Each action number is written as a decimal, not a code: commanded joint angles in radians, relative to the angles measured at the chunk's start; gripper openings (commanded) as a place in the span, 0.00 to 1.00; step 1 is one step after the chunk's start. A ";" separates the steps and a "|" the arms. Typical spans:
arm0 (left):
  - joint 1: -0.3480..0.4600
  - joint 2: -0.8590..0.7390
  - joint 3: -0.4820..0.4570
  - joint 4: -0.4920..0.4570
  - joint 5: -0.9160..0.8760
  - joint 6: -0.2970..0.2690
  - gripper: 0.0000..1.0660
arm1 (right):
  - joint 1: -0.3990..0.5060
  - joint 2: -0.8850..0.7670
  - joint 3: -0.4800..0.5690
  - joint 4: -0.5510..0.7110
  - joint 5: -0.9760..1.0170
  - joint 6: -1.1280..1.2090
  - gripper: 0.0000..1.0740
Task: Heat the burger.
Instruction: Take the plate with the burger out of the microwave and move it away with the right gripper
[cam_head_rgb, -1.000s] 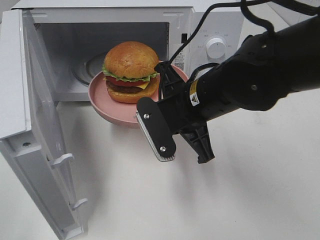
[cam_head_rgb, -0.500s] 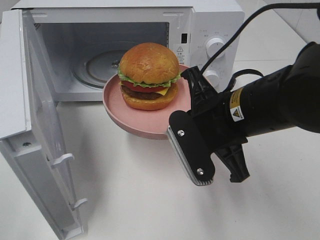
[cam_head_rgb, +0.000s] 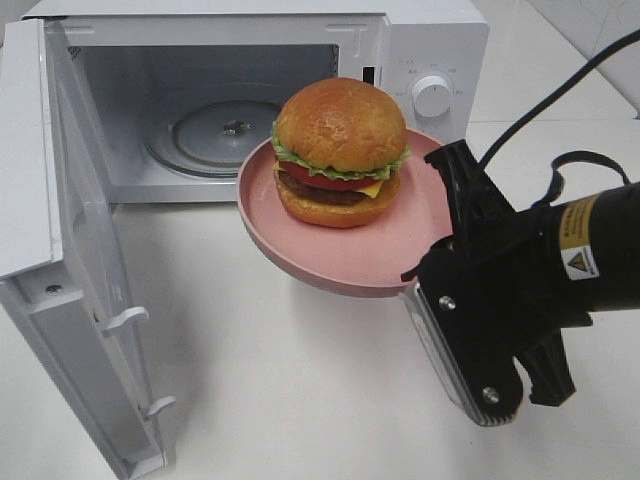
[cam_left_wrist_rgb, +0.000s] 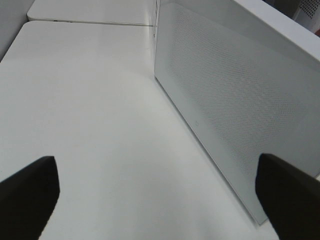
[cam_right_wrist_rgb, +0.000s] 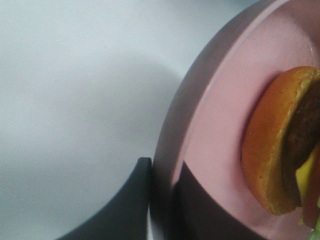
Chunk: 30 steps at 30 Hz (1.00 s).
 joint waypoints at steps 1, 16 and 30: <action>0.003 -0.014 0.002 -0.005 0.001 0.000 0.94 | 0.004 -0.079 0.024 -0.014 -0.015 0.010 0.00; 0.003 -0.014 0.002 -0.005 0.001 0.000 0.94 | 0.004 -0.297 0.112 -0.100 0.127 0.126 0.00; 0.003 -0.014 0.002 -0.005 0.001 0.000 0.94 | 0.004 -0.472 0.186 -0.250 0.322 0.381 0.00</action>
